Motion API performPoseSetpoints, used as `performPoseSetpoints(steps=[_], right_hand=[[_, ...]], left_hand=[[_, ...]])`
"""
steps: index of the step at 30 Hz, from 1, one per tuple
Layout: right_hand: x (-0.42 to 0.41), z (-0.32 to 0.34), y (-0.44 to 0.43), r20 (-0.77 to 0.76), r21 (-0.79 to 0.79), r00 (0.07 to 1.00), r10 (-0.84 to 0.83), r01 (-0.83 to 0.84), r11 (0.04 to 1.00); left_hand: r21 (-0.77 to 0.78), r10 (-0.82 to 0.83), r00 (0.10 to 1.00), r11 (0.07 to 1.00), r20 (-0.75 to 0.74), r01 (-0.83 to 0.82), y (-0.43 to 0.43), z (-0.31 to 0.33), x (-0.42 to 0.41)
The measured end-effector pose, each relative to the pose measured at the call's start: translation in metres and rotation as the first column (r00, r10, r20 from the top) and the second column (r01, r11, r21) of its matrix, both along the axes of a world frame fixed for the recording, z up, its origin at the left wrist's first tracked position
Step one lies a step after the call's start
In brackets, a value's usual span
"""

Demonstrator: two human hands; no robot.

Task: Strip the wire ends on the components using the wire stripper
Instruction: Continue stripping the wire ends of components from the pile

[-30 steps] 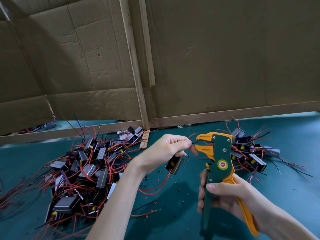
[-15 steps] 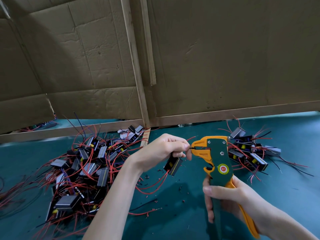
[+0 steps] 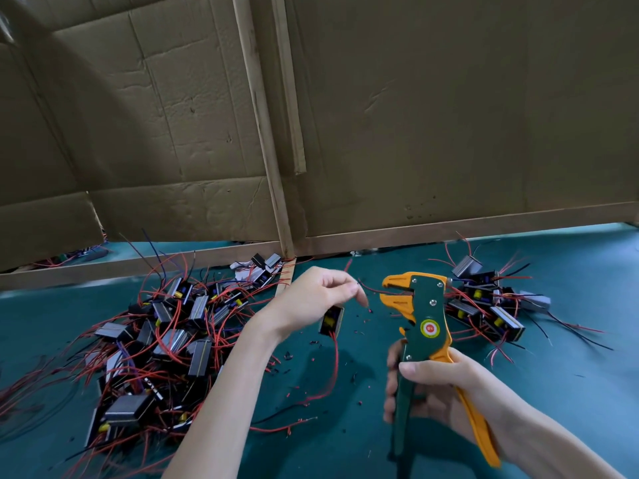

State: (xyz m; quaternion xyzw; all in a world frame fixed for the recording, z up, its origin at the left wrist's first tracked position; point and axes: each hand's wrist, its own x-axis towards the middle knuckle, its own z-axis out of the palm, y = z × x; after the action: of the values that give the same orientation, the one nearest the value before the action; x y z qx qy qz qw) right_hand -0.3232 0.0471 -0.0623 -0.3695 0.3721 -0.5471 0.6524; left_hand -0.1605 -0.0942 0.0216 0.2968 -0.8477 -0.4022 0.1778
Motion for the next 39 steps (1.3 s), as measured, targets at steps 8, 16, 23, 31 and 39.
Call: performPoseSetpoints(steps=[8, 16, 23, 31, 39], right_hand=[[-0.002, -0.006, -0.006, 0.047, 0.272, 0.992, -0.113, 0.096, 0.957], [-0.005, -0.004, -0.009, 0.064, 0.294, 0.988, -0.140, 0.115, 0.949], [-0.002, 0.006, -0.013, 0.021, 0.251, 0.993, -0.118, 0.109, 0.962], [0.005, 0.010, -0.019, 0.008, 0.264, 0.991, -0.131, 0.124, 0.957], [0.004, 0.006, -0.017, -0.003, 0.260, 0.990, -0.140, 0.136, 0.956]], left_hand=[[-0.350, 0.181, 0.831, 0.844, -0.525, -0.406, 0.017, 0.023, -0.060], [-0.190, 0.014, 0.911, 0.977, -0.412, -0.101, 0.048, 0.011, -0.161], [-0.094, -0.122, 0.989, 0.989, -0.081, 0.114, 0.049, 0.003, -0.128], [-0.520, 0.538, 0.829, 0.757, 0.152, -0.396, -0.030, 0.000, 0.014], [-0.703, 0.828, 0.501, 0.512, 0.251, -0.494, -0.080, -0.046, 0.074]])
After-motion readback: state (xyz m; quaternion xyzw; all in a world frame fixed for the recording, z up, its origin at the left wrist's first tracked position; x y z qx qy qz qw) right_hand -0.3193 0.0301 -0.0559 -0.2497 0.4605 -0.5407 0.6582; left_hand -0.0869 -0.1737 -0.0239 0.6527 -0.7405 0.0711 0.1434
